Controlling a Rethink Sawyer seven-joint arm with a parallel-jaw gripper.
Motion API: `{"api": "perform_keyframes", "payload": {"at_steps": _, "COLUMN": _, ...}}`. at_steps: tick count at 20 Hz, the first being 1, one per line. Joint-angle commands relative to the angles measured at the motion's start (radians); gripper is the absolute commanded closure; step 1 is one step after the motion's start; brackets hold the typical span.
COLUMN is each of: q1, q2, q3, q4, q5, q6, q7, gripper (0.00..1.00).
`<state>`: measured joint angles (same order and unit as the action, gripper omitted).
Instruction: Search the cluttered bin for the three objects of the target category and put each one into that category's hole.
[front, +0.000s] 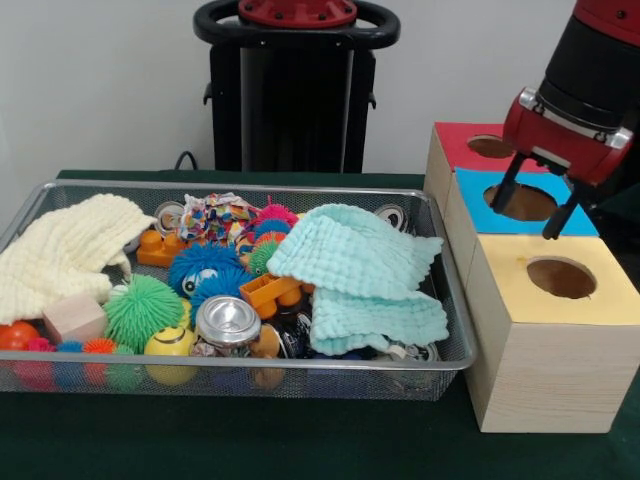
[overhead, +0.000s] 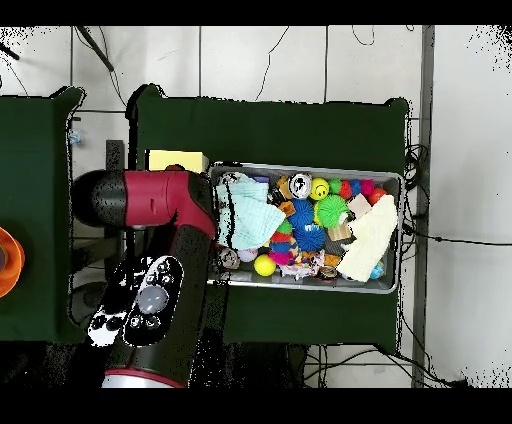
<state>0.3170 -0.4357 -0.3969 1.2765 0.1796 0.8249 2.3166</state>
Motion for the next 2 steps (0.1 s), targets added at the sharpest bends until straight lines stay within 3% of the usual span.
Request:
{"api": "perform_keyframes", "payload": {"at_steps": 1, "q1": 0.038, "q2": 0.065, "q3": -0.066, "q4": 0.282, "q5": -0.129, "q6": -0.258, "q7": 0.223, "gripper": 0.00}}
{"api": "perform_keyframes", "payload": {"at_steps": 2, "q1": 0.119, "q2": 0.191, "q3": -0.164, "q4": 0.289, "q5": -0.086, "q6": -0.332, "q7": 0.480, "gripper": 0.00}}
